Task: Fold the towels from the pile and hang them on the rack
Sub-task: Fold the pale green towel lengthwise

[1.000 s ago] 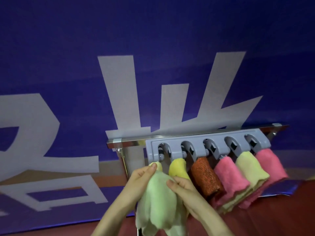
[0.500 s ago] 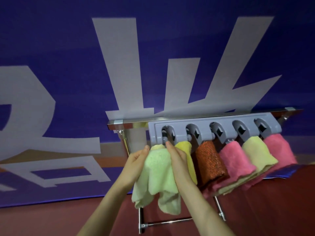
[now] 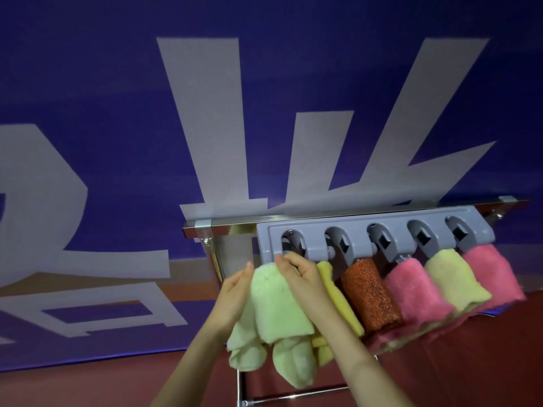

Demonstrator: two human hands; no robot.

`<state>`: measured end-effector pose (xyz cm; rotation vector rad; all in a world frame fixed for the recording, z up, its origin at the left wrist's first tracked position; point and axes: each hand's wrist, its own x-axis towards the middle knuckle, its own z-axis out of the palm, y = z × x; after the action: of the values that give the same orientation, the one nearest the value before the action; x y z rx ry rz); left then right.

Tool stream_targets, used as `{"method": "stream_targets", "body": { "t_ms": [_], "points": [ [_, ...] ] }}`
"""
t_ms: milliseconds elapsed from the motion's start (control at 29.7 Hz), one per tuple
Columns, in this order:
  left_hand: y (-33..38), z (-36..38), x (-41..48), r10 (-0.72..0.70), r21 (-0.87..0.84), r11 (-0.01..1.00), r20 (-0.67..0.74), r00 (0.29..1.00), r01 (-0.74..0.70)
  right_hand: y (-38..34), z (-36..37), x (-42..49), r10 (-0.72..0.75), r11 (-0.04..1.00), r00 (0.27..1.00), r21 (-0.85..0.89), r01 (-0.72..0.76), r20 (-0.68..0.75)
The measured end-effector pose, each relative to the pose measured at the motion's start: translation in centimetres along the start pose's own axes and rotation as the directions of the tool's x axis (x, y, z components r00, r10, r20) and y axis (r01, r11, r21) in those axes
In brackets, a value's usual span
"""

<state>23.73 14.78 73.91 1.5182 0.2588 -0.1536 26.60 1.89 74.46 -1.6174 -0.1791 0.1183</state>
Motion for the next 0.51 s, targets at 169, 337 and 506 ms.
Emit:
{"method": "stream_targets", "body": {
  "t_ms": [169, 337, 506],
  "points": [
    [-0.2, 0.9, 0.4, 0.047, 0.000, 0.999, 0.060, 0.997, -0.047, 0.2, 0.4, 0.3, -0.039, 0.996, 0.999, -0.082, 0.038, -0.012],
    [-0.1, 1.2, 0.0, 0.100, -0.056, 0.993, -0.003, 0.995, -0.100, 0.9, -0.1, -1.5, -0.008, 0.995, 0.998, -0.099, 0.002, -0.056],
    [0.5, 1.6, 0.0, 0.120, -0.053, 0.991, -0.019, 0.993, -0.121, 3.6, -0.1, -3.7, 0.098, 0.990, 0.982, -0.089, -0.113, -0.161]
  ]
}}
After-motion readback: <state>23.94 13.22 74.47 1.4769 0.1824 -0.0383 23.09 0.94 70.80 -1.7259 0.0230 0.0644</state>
